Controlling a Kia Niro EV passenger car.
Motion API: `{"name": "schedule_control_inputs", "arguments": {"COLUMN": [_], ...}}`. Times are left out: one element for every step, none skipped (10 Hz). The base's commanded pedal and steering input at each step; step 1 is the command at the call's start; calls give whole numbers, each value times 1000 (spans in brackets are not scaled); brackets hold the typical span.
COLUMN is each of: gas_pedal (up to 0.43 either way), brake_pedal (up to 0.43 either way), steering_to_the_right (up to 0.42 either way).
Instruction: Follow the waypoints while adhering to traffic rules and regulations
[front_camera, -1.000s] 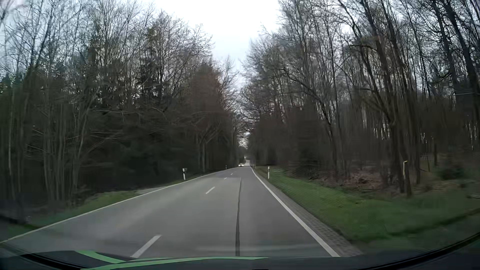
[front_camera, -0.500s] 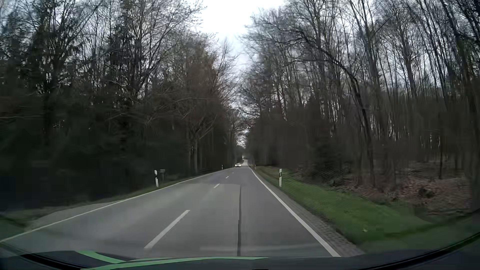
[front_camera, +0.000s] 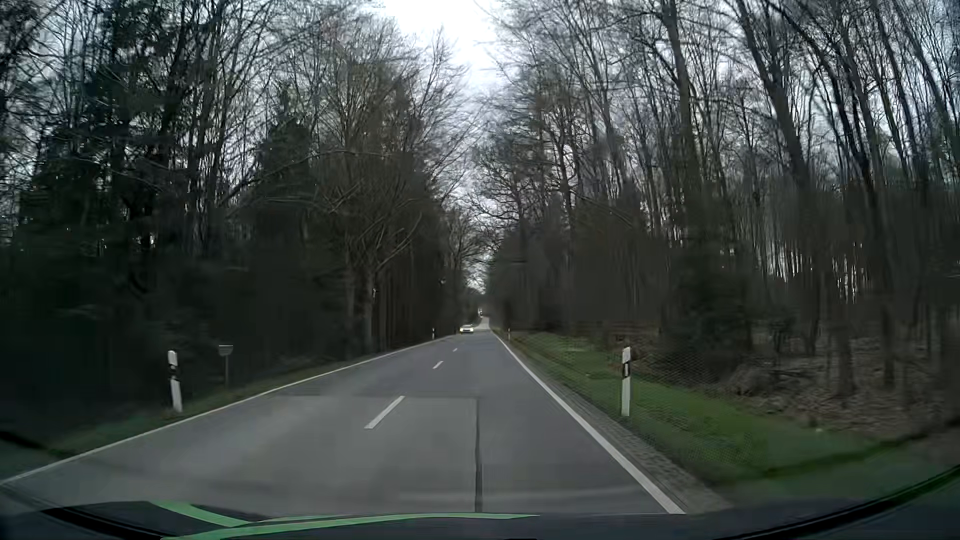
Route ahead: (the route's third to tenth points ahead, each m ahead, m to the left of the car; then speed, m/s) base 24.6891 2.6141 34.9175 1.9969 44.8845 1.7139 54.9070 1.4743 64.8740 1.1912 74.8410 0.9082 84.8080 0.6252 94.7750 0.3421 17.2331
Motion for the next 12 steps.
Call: {"name": "schedule_control_inputs", "arguments": {"gas_pedal": [197, 197, 197, 197, 197, 197, 209, 220, 220, 220, 220, 220], "brake_pedal": [0, 0, 0, 0, 0, 0, 0, 0, 0, 0, 0, 0], "steering_to_the_right": [6, 6, 6, 6, 5, 4, 1, 0, 0, 0, 0, 0]}}
